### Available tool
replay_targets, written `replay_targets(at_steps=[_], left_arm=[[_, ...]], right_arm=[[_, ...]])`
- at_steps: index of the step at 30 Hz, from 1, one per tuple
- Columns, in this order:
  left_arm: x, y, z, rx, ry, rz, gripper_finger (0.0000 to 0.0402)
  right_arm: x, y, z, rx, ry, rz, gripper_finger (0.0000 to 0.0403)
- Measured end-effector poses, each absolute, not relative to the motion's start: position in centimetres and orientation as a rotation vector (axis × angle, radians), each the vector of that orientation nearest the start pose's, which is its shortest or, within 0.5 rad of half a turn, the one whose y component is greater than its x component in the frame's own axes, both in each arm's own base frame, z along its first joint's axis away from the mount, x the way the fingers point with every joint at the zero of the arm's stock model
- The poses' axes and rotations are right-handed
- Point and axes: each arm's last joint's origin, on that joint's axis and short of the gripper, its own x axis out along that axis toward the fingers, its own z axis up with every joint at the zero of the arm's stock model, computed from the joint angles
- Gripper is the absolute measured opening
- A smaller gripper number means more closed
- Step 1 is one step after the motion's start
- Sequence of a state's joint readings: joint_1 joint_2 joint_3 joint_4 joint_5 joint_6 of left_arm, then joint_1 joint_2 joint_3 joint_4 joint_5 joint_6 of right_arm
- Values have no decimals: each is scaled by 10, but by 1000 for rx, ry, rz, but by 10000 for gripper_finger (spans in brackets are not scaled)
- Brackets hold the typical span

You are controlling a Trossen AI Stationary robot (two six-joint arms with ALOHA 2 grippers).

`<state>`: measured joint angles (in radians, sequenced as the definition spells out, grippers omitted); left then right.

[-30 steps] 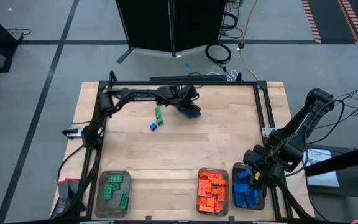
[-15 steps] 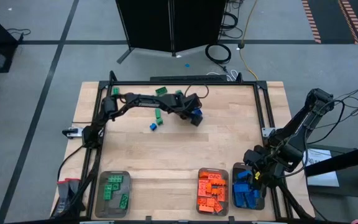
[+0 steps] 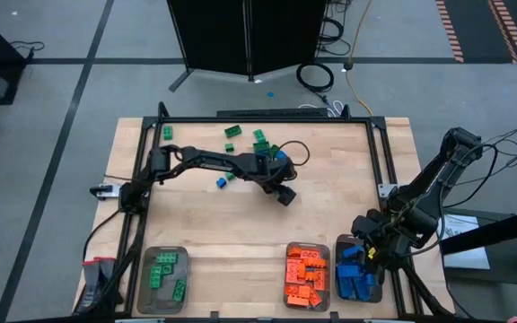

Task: Sort blocks
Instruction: Put the blue game piece into the right black bin

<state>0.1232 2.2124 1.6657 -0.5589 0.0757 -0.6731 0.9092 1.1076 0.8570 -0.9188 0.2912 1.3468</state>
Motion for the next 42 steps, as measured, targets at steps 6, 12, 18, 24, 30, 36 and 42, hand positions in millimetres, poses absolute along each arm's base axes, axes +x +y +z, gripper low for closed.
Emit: replay_targets(at_steps=[6,12,18,24,30,36,42], left_arm=[[466,46,165,-706,1021,384,295],[480,48,199,-701,924,348,219],[488,49,225,-675,849,311,186],[489,46,249,-651,849,289,169],[463,37,248,-633,1147,388,167],[460,6,236,-559,1167,511,171],[468,-16,225,-634,1075,506,199]], right_arm=[[125,145,250,501,1053,-191,337],[128,142,250,479,1029,-207,337],[132,138,250,431,1018,-203,337],[134,132,250,357,960,-259,337],[137,121,249,318,959,-336,337],[137,121,249,319,956,-338,337],[138,122,249,351,946,-343,337]])
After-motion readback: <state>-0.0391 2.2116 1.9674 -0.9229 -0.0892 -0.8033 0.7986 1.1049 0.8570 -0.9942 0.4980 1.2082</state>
